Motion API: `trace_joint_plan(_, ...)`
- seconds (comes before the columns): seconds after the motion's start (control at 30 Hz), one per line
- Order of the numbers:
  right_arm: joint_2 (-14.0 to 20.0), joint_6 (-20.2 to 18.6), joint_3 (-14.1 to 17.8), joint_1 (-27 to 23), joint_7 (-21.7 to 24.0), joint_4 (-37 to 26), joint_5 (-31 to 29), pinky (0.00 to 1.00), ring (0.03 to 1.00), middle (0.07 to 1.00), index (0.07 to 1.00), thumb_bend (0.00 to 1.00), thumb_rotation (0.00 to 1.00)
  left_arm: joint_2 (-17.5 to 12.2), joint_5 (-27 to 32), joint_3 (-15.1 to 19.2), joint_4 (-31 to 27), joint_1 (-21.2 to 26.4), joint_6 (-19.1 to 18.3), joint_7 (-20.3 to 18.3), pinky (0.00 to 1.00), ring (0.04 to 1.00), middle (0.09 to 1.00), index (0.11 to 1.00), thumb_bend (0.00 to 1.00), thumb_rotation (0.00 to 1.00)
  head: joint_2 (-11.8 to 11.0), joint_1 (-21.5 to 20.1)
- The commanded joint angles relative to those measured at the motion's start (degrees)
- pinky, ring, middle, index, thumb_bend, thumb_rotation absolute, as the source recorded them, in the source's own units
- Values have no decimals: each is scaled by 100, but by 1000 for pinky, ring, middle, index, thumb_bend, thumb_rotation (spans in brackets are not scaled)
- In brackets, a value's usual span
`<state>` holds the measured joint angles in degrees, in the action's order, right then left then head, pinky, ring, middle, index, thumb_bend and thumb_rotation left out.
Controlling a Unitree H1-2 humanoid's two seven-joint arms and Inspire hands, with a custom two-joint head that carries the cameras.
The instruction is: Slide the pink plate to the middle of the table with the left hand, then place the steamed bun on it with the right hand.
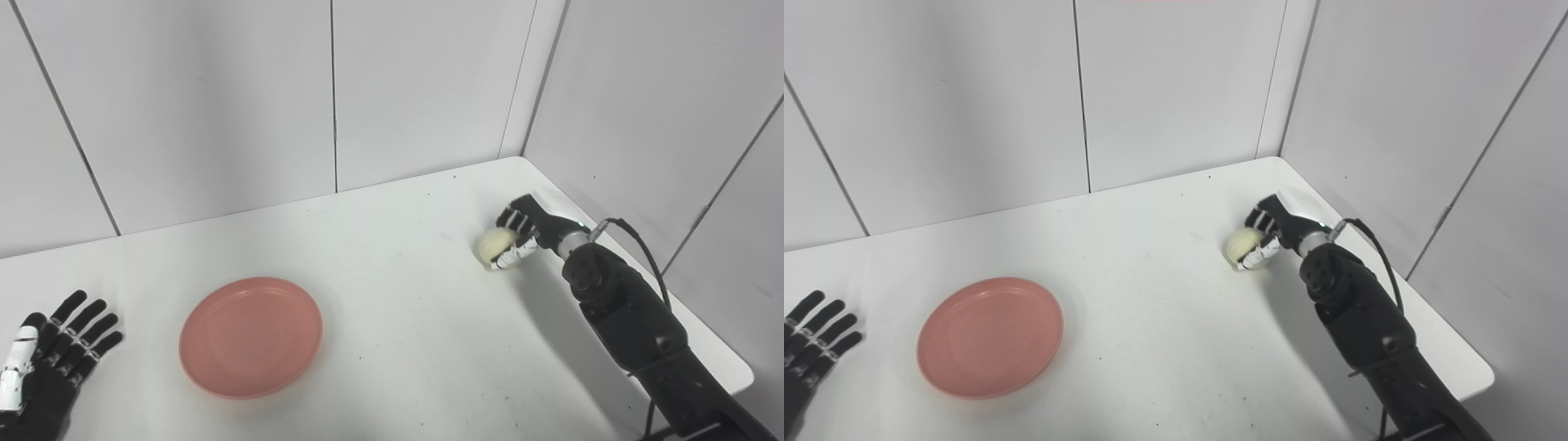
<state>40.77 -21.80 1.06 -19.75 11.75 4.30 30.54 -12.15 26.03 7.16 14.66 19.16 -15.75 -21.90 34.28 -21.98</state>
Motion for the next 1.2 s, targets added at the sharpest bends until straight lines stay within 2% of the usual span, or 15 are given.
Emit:
trace_joint_plan(0.0, 283, 219, -4, -316, -66, -371, 120, 450, 495, 486, 490, 529, 0, 151, -163, -173, 183, -252, -182, 87, 877, 892, 908, 910, 497, 861, -8, 47)
trace_joint_plan(0.1, 238, 248, -84, -459, 35, -680, 59, 408, 453, 460, 516, 526, 0, 286, -294, -310, 55, -309, -126, 182, 912, 911, 927, 934, 489, 900, -1, 429)
trace_joint_plan(0.13, 228, 256, -114, -499, 69, -747, 39, 400, 445, 455, 523, 524, 0, 315, -326, -350, 26, -321, -117, 213, 922, 917, 933, 940, 479, 923, -1, 429)
trace_joint_plan(0.23, 121, 330, -266, -704, 220, -927, -63, 392, 437, 451, 529, 522, 0, 456, -508, -516, -141, -370, -159, 377, 950, 937, 950, 954, 434, 991, -3, 876)
trace_joint_plan(0.33, 13, 371, -544, -951, 376, -1016, 12, 407, 440, 452, 529, 521, 0, 599, -684, -632, -288, -413, -221, 559, 956, 940, 950, 956, 420, 999, 21, 1071)
trace_joint_plan(0.43, -145, 382, -822, -1207, 496, -1007, 116, 450, 452, 459, 523, 523, 0, 757, -818, -739, -493, -442, -339, 762, 964, 945, 953, 962, 404, 1000, 88, 1531)
trace_joint_plan(0.47, -234, 351, -892, -1287, 531, -1006, 112, 428, 456, 460, 522, 523, 0, 818, -853, -774, -567, -446, -404, 833, 977, 951, 956, 968, 390, 1000, 113, 1700)
trace_joint_plan(0.5, -293, 327, -928, -1332, 553, -1007, 104, 415, 455, 459, 523, 523, 0, 853, -870, -797, -613, -448, -447, 880, 985, 955, 958, 972, 381, 1000, 113, 1700)
trace_joint_plan(0.53, -359, 395, -985, -1393, 557, -976, 104, 413, 455, 459, 524, 523, 0, 915, -909, -827, -660, -439, -514, 953, 985, 955, 958, 972, 380, 1000, 148, 1978)
trace_joint_plan(0.57, -395, 453, -1023, -1431, 560, -952, 110, 400, 443, 452, 529, 522, 0, 954, -935, -846, -689, -432, -559, 1003, 988, 957, 963, 975, 372, 1000, 148, 1978)
trace_joint_plan(0.7, -663, 538, -1124, -1619, 684, -963, -84, 356, 410, 441, 533, 522, 0, 1137, -1087, -958, -680, -368, -619, 1204, 985, 953, 959, 972, 367, 1000, 219, 2589)
trace_joint_plan(0.8, -878, 514, -1246, -1757, 839, -1040, -158, 358, 418, 448, 526, 523, 0, 1230, -1161, -1019, -628, -313, -598, 1286, 980, 945, 947, 970, 363, 1000, 249, 2740)
trace_joint_plan(0.97, -1096, 739, -1563, -1963, 972, -1064, -33, 371, 410, 451, 525, 524, 0, 1336, -1218, -1083, -475, -218, -527, 1344, 975, 933, 938, 962, 365, 1000, 339, 3091)
trace_joint_plan(1.1, -1494, 470, -1693, -2102, 1261, -1299, -250, 354, 417, 451, 527, 521, 0, 1375, -1381, -1163, -302, -144, -372, 1345, 957, 926, 936, 960, 369, 1000, 362, 3177)
trace_joint_plan(1.17, -1623, 468, -1722, -2131, 1327, -1352, -257, 349, 416, 449, 528, 521, 0, 1422, -1410, -1171, -303, -136, -381, 1382, 952, 926, 935, 958, 370, 1000, 398, 3186)
